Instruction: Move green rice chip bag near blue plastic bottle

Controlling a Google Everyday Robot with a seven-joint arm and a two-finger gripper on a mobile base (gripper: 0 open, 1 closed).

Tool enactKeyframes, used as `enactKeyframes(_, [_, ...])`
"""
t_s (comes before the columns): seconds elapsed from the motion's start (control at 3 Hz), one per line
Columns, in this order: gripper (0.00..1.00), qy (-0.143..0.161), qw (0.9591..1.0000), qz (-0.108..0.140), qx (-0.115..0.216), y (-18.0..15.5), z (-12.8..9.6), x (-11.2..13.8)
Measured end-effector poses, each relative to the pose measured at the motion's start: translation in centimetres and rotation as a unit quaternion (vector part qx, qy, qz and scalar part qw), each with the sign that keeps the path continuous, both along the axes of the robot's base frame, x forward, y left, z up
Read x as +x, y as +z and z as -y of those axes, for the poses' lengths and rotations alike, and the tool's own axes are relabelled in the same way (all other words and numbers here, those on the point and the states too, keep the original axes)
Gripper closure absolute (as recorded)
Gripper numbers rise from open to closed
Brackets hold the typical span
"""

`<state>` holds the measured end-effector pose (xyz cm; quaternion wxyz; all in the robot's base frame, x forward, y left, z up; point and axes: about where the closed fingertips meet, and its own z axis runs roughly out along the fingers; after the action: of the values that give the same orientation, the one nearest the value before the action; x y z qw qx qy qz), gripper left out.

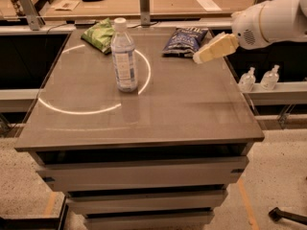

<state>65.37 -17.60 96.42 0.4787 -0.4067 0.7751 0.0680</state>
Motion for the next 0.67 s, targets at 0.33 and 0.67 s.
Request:
enactKeyframes(0.33, [0.0, 0.012, 0.9996, 0.011, 0.024, 0.3, -2.0, 2.8])
enactKeyframes(0.67, [0.0, 0.038, 0.9969, 0.03, 0.062, 0.6, -4.4, 5.6])
